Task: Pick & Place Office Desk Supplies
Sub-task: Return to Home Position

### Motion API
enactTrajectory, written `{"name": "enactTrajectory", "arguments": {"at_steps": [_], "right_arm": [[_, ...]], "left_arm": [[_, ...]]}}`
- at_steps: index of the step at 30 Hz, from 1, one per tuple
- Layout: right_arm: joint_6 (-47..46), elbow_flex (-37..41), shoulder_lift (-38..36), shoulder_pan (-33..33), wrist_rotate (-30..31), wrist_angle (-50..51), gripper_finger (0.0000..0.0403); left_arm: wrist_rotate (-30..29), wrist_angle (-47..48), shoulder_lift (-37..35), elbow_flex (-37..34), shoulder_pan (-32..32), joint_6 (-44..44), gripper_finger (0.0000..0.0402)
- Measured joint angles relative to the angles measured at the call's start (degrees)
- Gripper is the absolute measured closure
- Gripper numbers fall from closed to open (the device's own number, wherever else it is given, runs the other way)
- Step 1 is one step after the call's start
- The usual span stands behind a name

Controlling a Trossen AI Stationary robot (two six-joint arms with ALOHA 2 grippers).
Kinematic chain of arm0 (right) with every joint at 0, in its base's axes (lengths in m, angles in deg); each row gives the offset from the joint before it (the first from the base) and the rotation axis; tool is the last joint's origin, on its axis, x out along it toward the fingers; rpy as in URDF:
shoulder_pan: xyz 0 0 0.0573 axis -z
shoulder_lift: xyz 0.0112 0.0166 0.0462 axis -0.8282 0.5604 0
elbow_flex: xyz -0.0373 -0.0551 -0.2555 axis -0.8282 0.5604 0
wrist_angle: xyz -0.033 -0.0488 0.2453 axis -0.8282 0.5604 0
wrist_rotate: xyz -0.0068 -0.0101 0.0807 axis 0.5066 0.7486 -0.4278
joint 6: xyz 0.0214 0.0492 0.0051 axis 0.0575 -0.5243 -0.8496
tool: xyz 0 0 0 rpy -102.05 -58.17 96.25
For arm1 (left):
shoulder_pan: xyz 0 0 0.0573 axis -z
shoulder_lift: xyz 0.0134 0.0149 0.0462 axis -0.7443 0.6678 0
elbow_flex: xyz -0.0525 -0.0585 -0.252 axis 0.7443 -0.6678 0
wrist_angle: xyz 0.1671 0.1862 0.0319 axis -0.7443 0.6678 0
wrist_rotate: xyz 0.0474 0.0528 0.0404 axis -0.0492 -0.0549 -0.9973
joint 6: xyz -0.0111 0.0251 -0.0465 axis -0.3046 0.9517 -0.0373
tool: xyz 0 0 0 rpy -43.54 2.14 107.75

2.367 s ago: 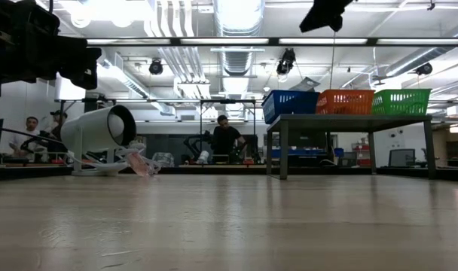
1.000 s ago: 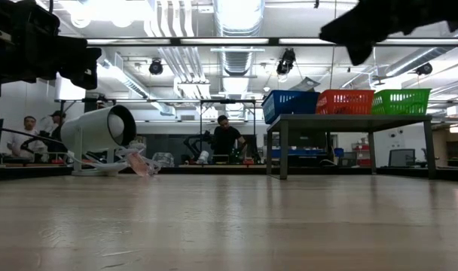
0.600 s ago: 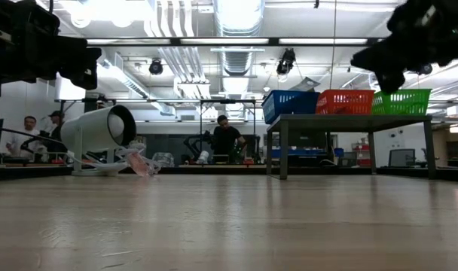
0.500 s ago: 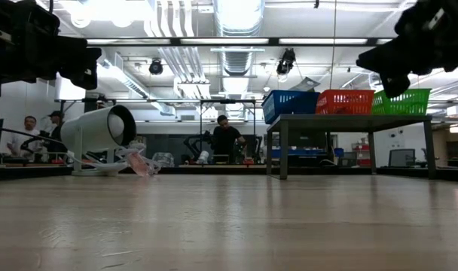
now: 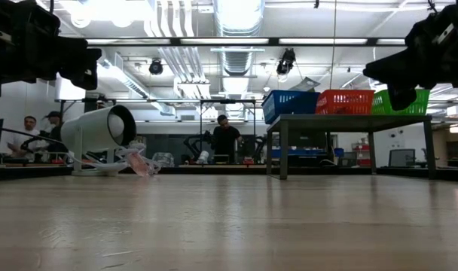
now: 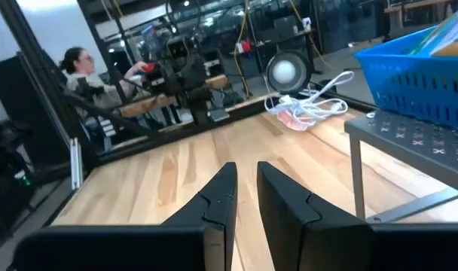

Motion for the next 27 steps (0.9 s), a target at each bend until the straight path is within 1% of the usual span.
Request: {"name": "enactTrajectory", "arguments": {"at_steps": [4,27], "right_arm": [[1.22,-0.04,-0.11,-0.02,-0.55,0.30,0.0351],[1.29,-0.11,-0.38,-0.09,-0.68,0.40,0.0351]], "left_arm": [[0.00,-0.04,0.39,-0.01,-0.01,0.00,0.0268],[0.00,-0.14,0.59,-0.01,-0.01,-0.04,0.0268]]}}
